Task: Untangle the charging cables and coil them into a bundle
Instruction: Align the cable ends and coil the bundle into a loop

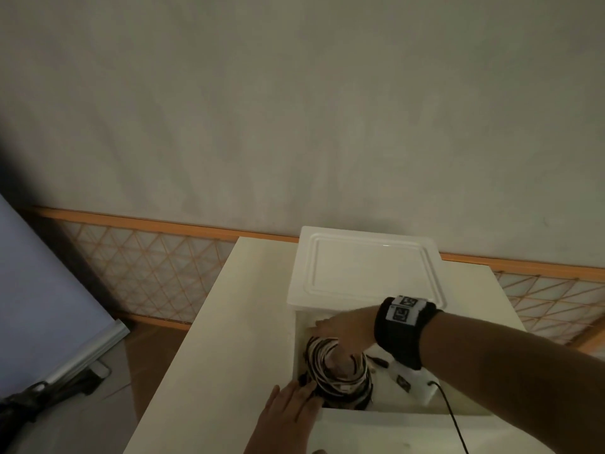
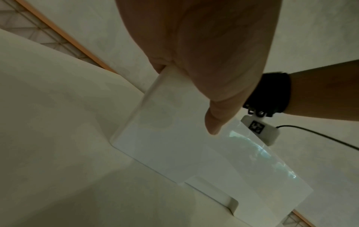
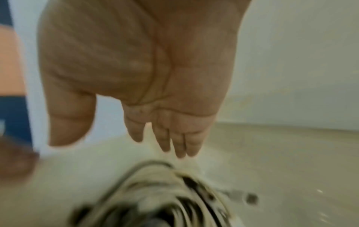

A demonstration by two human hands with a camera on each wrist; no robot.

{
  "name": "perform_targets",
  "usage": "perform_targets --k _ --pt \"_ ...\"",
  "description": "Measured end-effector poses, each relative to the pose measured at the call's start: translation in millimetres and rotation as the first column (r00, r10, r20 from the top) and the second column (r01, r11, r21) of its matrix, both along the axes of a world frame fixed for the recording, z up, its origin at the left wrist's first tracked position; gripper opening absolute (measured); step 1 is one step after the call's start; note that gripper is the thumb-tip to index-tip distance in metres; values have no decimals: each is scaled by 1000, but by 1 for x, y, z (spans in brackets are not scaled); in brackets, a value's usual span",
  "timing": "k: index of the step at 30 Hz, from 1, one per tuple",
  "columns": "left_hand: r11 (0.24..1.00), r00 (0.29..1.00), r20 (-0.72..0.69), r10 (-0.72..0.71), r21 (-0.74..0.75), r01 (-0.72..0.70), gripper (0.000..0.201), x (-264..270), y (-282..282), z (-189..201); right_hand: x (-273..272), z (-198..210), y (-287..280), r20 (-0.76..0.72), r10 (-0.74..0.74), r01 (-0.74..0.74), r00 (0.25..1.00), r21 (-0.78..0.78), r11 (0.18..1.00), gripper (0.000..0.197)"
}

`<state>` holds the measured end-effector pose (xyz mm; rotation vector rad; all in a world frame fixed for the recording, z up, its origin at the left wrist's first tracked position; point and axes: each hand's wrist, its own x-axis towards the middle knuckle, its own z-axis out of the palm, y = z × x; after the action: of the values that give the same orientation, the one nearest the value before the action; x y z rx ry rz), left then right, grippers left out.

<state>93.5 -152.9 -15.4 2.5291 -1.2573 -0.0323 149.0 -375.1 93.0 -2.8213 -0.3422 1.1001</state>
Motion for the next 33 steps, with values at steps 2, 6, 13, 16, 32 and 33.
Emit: perform_targets --k 2,6,13,16,32,33 --pt "998 1000 9 -26 60 26 53 1 4 3 -12 31 -3 87 -130 124 988 71 990 64" --pt "979 980 -162 111 -154 -137 77 -8 21 17 -70 63 -31 393 -453 407 800 199 892 31" --pt "888 670 -669 323 -31 -459 21 -33 41 -1 -226 -40 -76 134 -991 918 9 392 62 31" --pt "795 227 -935 273 87 -600 8 -46 16 1 -239 -56 -53 -117 -971 855 -208 461 -239 45" --pt "449 -187 -919 -347 12 -893 13 2 -36 52 -201 -56 -18 -920 -392 142 14 390 -910 109" --pt "460 -186 -921 -342 9 -888 13 5 -37 51 -199 -58 -19 -923 -384 128 29 384 -914 112"
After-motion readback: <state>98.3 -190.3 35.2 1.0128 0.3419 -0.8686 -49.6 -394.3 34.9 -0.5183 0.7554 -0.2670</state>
